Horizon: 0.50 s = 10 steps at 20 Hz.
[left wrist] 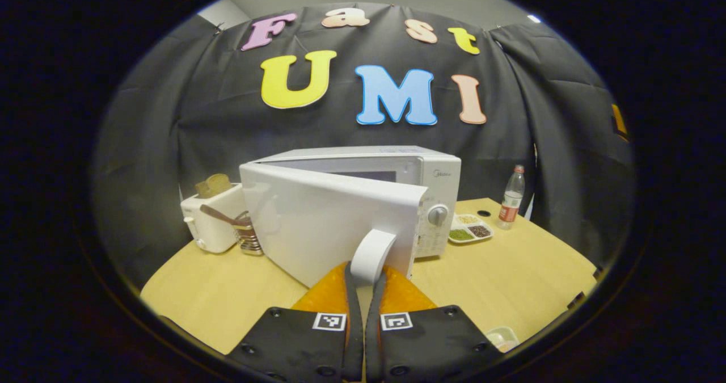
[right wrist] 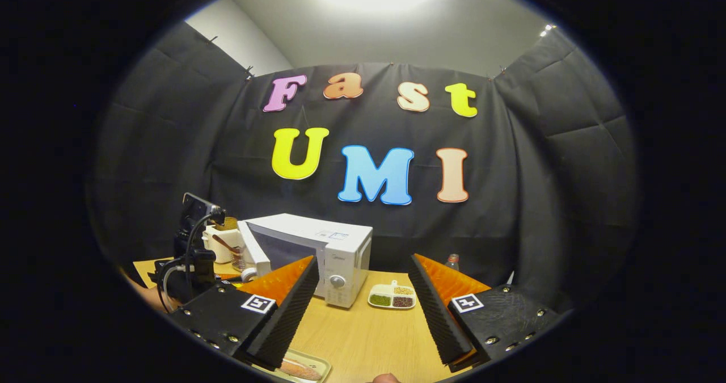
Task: Open the microwave oven with the left hand, put the food in, and close the microwave oven.
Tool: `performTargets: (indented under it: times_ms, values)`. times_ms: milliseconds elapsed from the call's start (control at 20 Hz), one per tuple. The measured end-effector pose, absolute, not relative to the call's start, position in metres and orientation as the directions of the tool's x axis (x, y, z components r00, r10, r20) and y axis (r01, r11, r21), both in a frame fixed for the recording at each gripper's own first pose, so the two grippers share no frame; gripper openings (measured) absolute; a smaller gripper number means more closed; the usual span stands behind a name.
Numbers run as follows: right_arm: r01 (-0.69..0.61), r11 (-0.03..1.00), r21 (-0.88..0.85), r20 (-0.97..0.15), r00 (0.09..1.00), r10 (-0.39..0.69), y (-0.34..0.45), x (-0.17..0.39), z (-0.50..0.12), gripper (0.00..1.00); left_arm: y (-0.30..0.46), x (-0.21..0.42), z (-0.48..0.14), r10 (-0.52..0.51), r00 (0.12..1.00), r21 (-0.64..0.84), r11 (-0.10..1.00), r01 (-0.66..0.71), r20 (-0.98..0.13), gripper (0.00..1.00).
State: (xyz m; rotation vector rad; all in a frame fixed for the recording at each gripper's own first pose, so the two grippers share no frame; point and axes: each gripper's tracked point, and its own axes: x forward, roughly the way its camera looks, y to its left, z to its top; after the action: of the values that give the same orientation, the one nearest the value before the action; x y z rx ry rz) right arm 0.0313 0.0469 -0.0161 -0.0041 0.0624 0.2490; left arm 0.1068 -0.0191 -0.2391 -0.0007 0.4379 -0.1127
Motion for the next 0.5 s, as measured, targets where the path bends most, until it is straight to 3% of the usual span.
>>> performTargets:
  times_ms: [500]
  values:
    - [-0.37, 0.929, 0.012, -0.045, 0.928, 0.37, 0.127, 0.028, -0.011, 0.97, 0.07, 0.053, -0.234, -0.014, 0.898, 0.012, 1.0, 0.021, -0.44, 0.08]
